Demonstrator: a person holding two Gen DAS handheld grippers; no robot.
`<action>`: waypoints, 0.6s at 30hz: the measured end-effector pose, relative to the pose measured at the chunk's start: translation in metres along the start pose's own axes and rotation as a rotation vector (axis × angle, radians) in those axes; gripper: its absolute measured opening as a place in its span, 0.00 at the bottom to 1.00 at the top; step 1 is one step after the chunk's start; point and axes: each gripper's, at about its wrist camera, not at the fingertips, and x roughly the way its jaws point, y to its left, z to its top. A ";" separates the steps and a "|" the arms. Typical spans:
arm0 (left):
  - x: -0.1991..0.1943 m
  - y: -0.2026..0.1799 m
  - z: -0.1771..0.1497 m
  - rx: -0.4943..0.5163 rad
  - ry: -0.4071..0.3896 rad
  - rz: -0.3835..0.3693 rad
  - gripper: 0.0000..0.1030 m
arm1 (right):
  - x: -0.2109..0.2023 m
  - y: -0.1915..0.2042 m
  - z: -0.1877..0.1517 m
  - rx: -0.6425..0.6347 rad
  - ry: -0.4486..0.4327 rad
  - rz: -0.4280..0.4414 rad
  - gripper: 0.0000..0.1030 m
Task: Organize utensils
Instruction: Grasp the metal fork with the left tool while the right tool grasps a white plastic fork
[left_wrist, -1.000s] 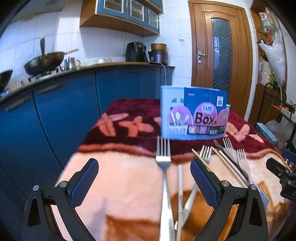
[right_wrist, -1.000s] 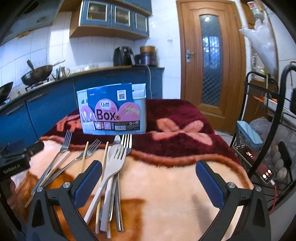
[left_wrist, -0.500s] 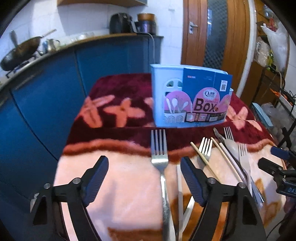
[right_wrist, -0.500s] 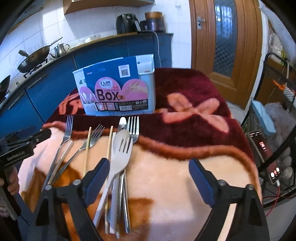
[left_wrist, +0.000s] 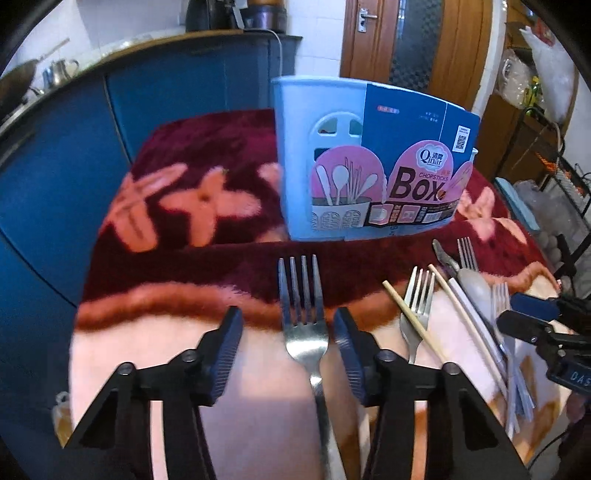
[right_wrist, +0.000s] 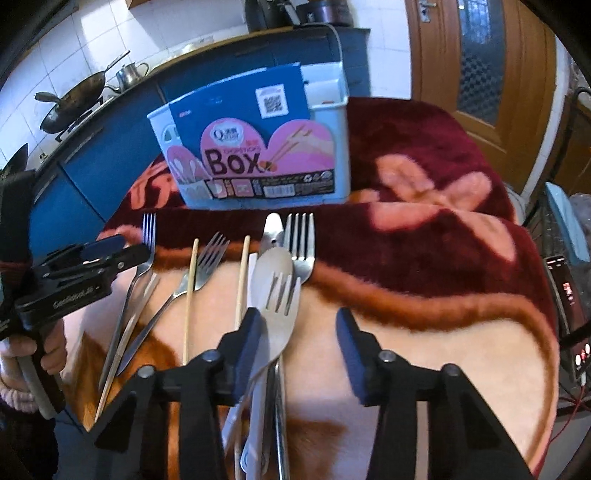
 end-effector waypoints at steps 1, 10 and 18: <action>0.002 0.001 0.000 -0.005 0.003 -0.015 0.37 | 0.000 0.000 0.000 -0.002 -0.002 0.008 0.39; 0.008 0.002 0.001 -0.039 0.007 -0.083 0.24 | -0.008 0.005 0.008 -0.051 -0.065 0.013 0.06; -0.013 0.000 -0.002 -0.028 -0.075 -0.094 0.24 | -0.024 0.010 0.009 -0.096 -0.134 0.031 0.03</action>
